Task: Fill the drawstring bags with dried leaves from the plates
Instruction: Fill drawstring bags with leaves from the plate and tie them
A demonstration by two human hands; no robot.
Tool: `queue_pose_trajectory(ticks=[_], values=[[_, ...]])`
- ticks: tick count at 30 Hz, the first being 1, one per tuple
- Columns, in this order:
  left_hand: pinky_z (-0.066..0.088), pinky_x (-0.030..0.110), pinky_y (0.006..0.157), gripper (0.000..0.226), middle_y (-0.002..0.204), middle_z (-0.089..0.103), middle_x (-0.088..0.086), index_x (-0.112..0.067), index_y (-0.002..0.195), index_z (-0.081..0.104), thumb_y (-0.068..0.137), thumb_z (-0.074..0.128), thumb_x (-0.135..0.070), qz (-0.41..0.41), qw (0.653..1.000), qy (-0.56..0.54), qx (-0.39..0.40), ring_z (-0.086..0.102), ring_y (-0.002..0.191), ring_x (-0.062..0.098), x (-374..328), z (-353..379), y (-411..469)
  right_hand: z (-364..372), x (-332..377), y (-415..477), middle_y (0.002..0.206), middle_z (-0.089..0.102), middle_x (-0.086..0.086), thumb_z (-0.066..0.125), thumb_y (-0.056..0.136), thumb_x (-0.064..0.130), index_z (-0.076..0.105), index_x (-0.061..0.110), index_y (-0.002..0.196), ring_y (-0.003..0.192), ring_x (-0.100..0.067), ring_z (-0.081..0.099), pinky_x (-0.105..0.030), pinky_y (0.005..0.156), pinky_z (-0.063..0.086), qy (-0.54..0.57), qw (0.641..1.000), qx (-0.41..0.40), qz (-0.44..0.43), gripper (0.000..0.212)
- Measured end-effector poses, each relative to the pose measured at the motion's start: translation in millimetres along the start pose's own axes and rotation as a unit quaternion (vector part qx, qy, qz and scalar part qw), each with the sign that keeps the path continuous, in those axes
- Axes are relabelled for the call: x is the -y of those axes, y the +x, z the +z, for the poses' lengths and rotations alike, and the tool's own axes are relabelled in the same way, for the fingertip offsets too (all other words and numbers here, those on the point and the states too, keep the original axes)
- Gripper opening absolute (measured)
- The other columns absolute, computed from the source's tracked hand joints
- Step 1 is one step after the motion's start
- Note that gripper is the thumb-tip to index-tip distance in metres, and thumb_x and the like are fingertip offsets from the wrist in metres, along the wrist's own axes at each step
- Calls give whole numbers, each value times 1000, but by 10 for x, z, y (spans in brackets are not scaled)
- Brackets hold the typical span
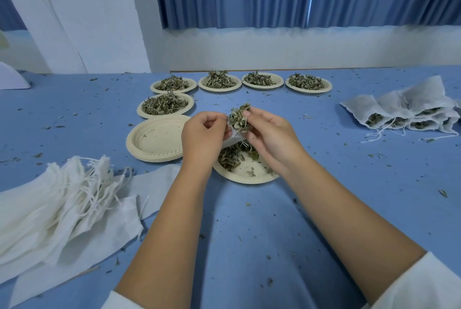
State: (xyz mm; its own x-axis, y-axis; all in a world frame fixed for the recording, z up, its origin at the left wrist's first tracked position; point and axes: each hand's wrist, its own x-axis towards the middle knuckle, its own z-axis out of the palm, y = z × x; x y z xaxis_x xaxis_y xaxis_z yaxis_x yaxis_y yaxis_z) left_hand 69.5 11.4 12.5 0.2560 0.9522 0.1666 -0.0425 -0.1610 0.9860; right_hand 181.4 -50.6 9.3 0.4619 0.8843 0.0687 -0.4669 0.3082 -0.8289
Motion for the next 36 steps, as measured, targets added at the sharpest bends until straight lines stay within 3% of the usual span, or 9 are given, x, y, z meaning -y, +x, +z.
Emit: queue_pose_trajectory(ticks=[7, 14, 18, 22, 25, 27, 31, 34, 36], values=[[60, 25, 72, 9, 58, 67, -7, -11, 84, 70, 91, 64, -8, -10, 1000, -21, 16, 68, 61, 5, 2, -5, 0, -55, 8, 24, 88, 74, -1, 68, 89, 10, 67, 14, 97, 80, -6, 69, -19, 70, 53, -199, 978, -55, -32, 10], [61, 34, 81, 11, 57, 67, -10, -13, 84, 69, 91, 63, -9, -9, 1000, -17, 6, 67, 60, 3, 3, 16, 4, -66, -12, 5, 99, 69, 1, 75, 82, 14, 69, 26, 82, 82, -12, 66, -25, 81, 53, -456, 873, -59, -163, 13], [60, 39, 83, 14, 58, 68, -10, -17, 80, 68, 91, 63, -10, 6, 1000, -6, -12, 68, 59, 4, -1, 10, -1, -51, -32, -5, 90, 64, 7, 75, 80, 9, 71, 27, 84, 77, 3, 59, -12, 78, 46, -501, 836, -17, -224, 19], [60, 38, 81, 12, 59, 68, -9, -17, 81, 69, 90, 63, -11, 14, 1000, 17, -9, 69, 62, 7, 8, 2, 6, -76, -37, 4, 88, 66, 3, 74, 80, 6, 76, 18, 87, 80, -9, 63, -16, 78, 49, -529, 814, 4, -239, 15], [59, 28, 67, 14, 59, 68, -8, -17, 80, 68, 90, 62, -10, 22, 998, 45, 38, 69, 62, 7, 12, 13, -13, -110, -38, 21, 86, 65, 5, 73, 80, 6, 77, 14, 91, 78, -8, 60, -16, 77, 46, -579, 783, 0, -229, 14], [61, 32, 71, 15, 58, 68, -8, -16, 80, 68, 90, 60, -7, 25, 994, 64, 83, 68, 61, 7, 19, 34, -33, -139, -38, 29, 84, 67, 5, 72, 79, 6, 77, 13, 91, 77, -9, 60, -20, 75, 46, -601, 770, -10, -215, 15], [59, 43, 82, 12, 61, 69, -3, -18, 81, 70, 89, 62, -14, 37, 983, 122, 131, 68, 65, 13, 21, 63, -67, -168, -34, 54, 66, 61, 15, 72, 77, 9, 73, 15, 83, 61, -1, 55, -8, 57, 39, -584, 790, -67, -174, 9], [59, 44, 81, 11, 63, 69, -2, -20, 83, 70, 89, 62, -14, 39, 985, 132, 106, 64, 62, 10, 26, 57, -60, -144, 22, 76, 72, 63, 18, 71, 81, 15, 68, 24, 85, 64, 6, 58, -4, 62, 44, -522, 840, -87, -121, 11], [58, 46, 83, 6, 69, 69, 3, -18, 90, 66, 89, 61, -14, 28, 989, 119, 79, 66, 67, 15, 31, 51, -38, -120, 72, 74, 64, 62, 19, 61, 86, 13, 68, 29, 84, 56, 5, 57, -12, 65, 48, -460, 882, -70, -73, 18]])
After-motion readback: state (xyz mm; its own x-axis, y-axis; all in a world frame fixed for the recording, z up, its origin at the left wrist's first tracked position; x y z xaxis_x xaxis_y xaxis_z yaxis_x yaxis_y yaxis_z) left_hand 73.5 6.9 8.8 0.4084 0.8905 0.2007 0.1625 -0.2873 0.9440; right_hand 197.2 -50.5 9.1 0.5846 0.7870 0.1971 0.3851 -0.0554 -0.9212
